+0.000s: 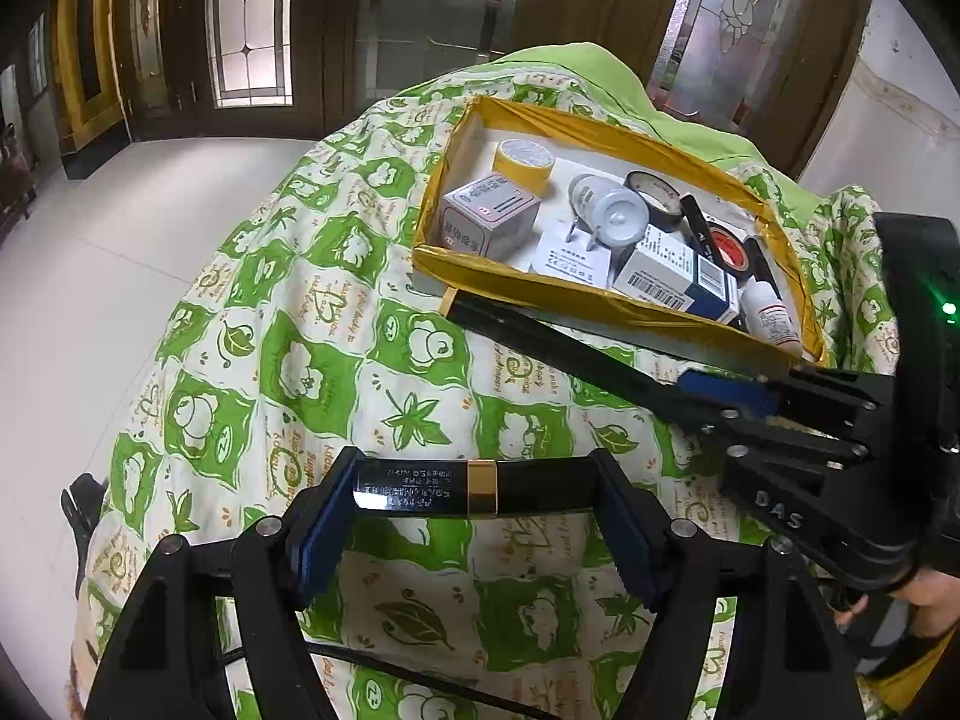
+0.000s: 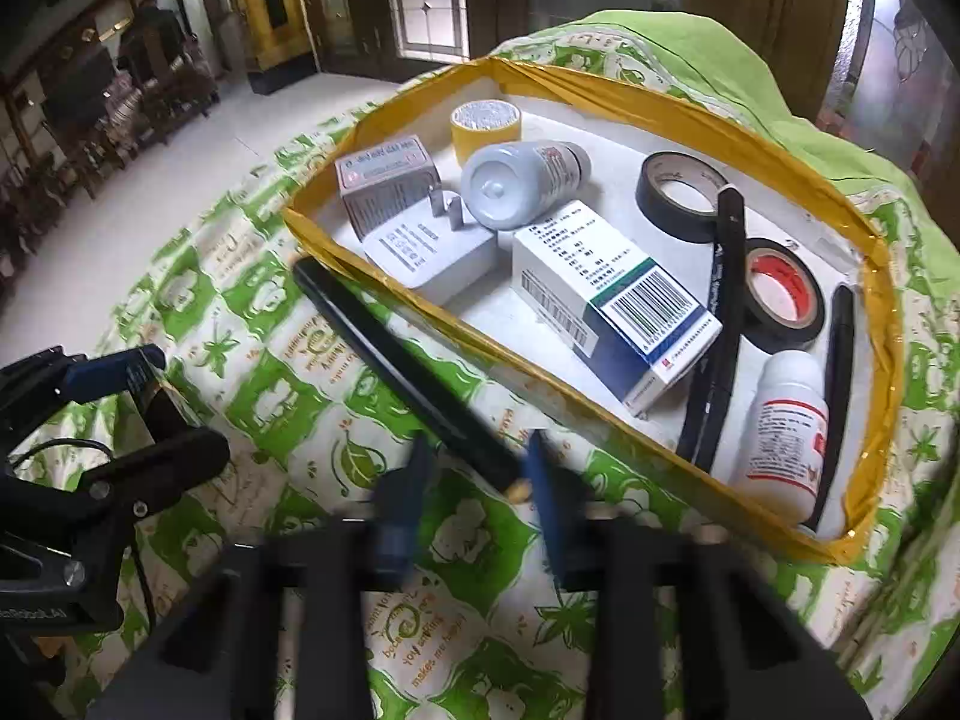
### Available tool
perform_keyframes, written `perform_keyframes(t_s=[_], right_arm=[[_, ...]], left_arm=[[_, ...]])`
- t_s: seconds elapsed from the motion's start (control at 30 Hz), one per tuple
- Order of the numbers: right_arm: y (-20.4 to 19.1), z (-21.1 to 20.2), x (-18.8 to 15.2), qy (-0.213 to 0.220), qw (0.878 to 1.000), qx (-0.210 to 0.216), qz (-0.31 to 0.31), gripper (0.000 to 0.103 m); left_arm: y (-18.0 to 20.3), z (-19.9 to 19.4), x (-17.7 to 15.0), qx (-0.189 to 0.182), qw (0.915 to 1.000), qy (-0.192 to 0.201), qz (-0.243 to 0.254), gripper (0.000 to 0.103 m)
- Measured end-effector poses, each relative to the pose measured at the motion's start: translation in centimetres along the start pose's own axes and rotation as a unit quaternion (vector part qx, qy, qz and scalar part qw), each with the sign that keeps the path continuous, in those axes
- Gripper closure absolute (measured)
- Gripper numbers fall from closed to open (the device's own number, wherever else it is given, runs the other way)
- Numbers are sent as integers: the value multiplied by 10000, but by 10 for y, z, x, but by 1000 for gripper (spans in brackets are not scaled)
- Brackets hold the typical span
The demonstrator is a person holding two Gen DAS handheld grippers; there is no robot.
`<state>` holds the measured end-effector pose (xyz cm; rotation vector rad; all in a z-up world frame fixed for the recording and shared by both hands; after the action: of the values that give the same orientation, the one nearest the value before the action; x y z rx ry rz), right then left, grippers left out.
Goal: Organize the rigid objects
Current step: 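Grasp the black-and-gold lipstick tube with the left gripper while the right approaches the long black pen, then grasp the long black pen with the right gripper while the left holds the lipstick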
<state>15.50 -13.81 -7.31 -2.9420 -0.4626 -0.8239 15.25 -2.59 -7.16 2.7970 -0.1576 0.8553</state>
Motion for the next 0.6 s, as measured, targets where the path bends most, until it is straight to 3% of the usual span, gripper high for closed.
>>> perform_keyframes(t_s=[0.03, 0.07, 0.37, 0.53, 0.6], right_arm=[[-1, -1, -1, -12, 10000, 43, 20, 100], [-3, -3, -2, -68, 9998, 140, 78, 102], [-20, -18, -43, -634, 9956, 585, 352, 103], [-13, -44, -50, -290, 9917, 1044, 687, 103], [6, -53, -46, -37, 9884, 1133, 1012, 96]], left_arm=[[-1, -1, 0, 7, 10000, 10, -1, 25], [-2, -2, 0, 11, 10000, 28, -19, 25], [-4, -19, -10, -1, 9997, 150, -218, 25], [-4, -34, -16, -103, 9989, 240, -391, 25], [-4, -38, -18, -144, 9986, 268, -431, 25]])
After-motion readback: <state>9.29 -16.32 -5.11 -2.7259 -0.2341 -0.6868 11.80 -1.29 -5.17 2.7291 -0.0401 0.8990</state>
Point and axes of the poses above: each gripper's, at about its wrist camera, not at the fingertips, and z roughly the way its jaws point, y to its right, x to its top, the point moved 5 cm from there along z, roughly the way its jaws point, and after that the axes turned 1 degree about -z, right-handed, at the moved point
